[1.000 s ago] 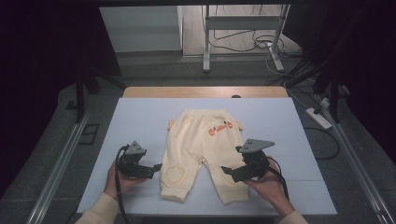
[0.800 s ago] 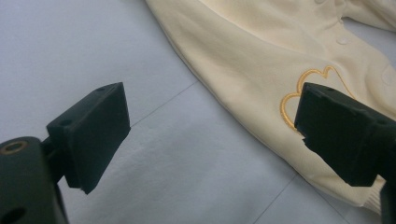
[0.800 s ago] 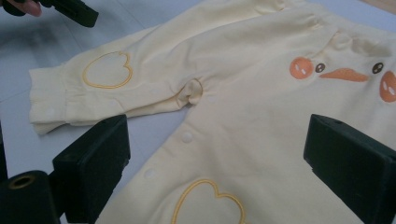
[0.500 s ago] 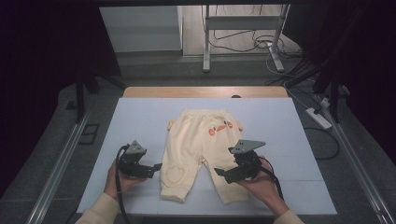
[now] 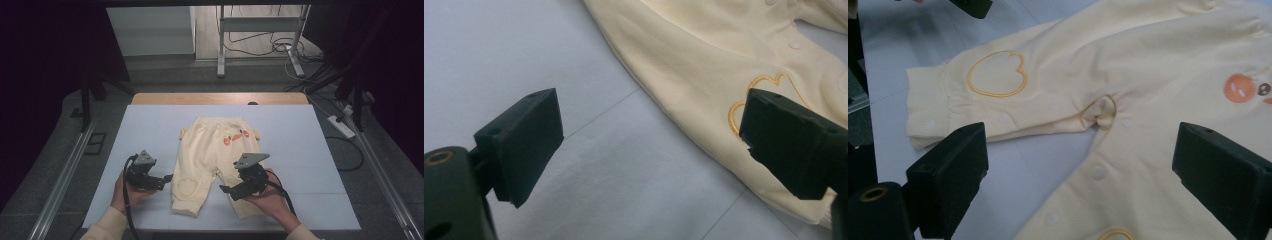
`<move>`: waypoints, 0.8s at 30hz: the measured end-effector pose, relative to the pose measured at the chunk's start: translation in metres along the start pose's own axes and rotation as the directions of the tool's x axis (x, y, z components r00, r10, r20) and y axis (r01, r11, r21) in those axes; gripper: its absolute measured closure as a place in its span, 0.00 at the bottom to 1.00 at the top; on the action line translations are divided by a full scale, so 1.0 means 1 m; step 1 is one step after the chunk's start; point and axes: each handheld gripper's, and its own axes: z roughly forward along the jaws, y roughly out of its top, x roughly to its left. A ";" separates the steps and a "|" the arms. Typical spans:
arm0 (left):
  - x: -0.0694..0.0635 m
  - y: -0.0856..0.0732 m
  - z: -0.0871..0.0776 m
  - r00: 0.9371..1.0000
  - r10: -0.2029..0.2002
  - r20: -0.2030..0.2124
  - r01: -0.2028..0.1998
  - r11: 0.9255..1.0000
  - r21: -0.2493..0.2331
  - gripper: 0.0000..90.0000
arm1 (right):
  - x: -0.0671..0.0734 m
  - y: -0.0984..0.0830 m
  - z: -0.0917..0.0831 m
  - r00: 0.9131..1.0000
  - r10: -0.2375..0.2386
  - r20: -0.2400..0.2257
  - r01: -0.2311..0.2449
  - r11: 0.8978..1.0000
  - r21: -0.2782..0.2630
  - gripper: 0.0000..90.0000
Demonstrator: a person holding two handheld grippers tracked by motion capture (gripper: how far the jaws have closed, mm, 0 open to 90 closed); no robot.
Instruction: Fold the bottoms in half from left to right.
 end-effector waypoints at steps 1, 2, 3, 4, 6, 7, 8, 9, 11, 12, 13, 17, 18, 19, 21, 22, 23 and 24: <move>0.000 0.000 0.000 1.000 0.000 0.000 0.000 1.000 0.000 0.11 | 0.001 0.001 0.002 1.000 -0.004 -0.003 0.004 1.000 0.005 0.09; 0.000 0.000 0.000 1.000 0.001 -0.001 -0.001 1.000 0.000 0.11 | 0.002 0.002 0.004 1.000 -0.003 -0.006 0.003 1.000 0.007 0.09; 0.000 0.000 0.000 1.000 0.000 -0.001 0.000 1.000 0.000 0.11 | 0.003 0.003 0.006 1.000 -0.007 -0.014 0.007 1.000 0.008 0.09; 0.000 0.000 0.000 1.000 -0.001 -0.001 0.001 1.000 0.000 0.11 | 0.005 0.004 0.008 1.000 -0.009 -0.015 0.009 1.000 0.012 0.09; 0.000 0.000 0.000 1.000 -0.004 -0.001 0.004 1.000 -0.001 0.11 | 0.010 0.007 0.014 0.999 -0.018 -0.034 0.019 1.000 0.019 0.09; 0.000 0.000 0.000 1.000 -0.006 -0.001 0.006 1.000 -0.002 0.11 | 0.012 0.008 0.016 0.999 -0.021 -0.039 0.021 1.000 0.016 0.09; 0.000 0.000 0.000 1.000 -0.006 -0.001 0.006 1.000 -0.002 0.11 | 0.013 0.009 0.018 0.999 -0.025 -0.044 0.026 0.999 0.020 0.09; 0.000 0.000 0.000 1.000 -0.006 -0.001 0.006 1.000 -0.002 0.11 | 0.013 0.009 0.018 0.999 -0.025 -0.044 0.026 0.999 0.020 0.09; 0.000 0.000 0.001 1.000 -0.006 0.002 0.006 1.000 -0.001 0.11 | 0.019 0.012 0.026 0.998 -0.033 -0.062 0.035 0.999 0.025 0.09; 0.000 0.000 0.001 1.000 -0.004 0.001 0.004 1.000 0.000 0.11 | 0.019 0.012 0.026 0.998 -0.033 -0.062 0.035 0.999 0.025 0.09; 0.000 0.000 0.001 1.000 -0.004 0.002 0.004 1.000 0.001 0.11 | 0.021 0.013 0.028 0.997 -0.038 -0.065 0.040 0.999 0.028 0.09; 0.000 0.000 0.001 1.000 -0.009 0.001 0.009 1.000 -0.002 0.11 | 0.027 0.017 0.036 0.995 -0.047 -0.086 0.050 0.998 0.032 0.09; 0.000 0.000 0.001 1.000 -0.008 0.001 0.008 1.000 -0.003 0.11 | 0.032 0.020 0.041 0.993 -0.054 -0.102 0.058 0.998 0.036 0.10; 0.000 0.000 0.001 1.000 -0.007 0.000 0.007 1.000 -0.003 0.11 | 0.032 0.020 0.041 0.993 -0.054 -0.102 0.058 0.998 0.036 0.10; 0.000 0.000 0.000 1.000 -0.005 -0.001 0.005 1.000 -0.005 0.11 | 0.035 0.022 0.046 0.992 -0.058 -0.114 0.063 0.997 0.039 0.10; 0.000 0.000 0.000 1.000 -0.004 -0.002 0.004 1.000 -0.007 0.11 | 0.037 0.023 0.048 0.991 -0.062 -0.116 0.067 0.997 0.043 0.10; 0.000 -0.001 0.000 1.000 -0.004 -0.002 0.004 1.000 -0.007 0.11 | 0.039 0.024 0.051 0.990 -0.066 -0.125 0.072 0.996 0.046 0.10; 0.000 -0.001 -0.001 1.000 -0.004 -0.002 0.004 1.000 -0.007 0.12 | 0.041 0.025 0.054 0.989 -0.072 -0.127 0.078 0.996 0.048 0.10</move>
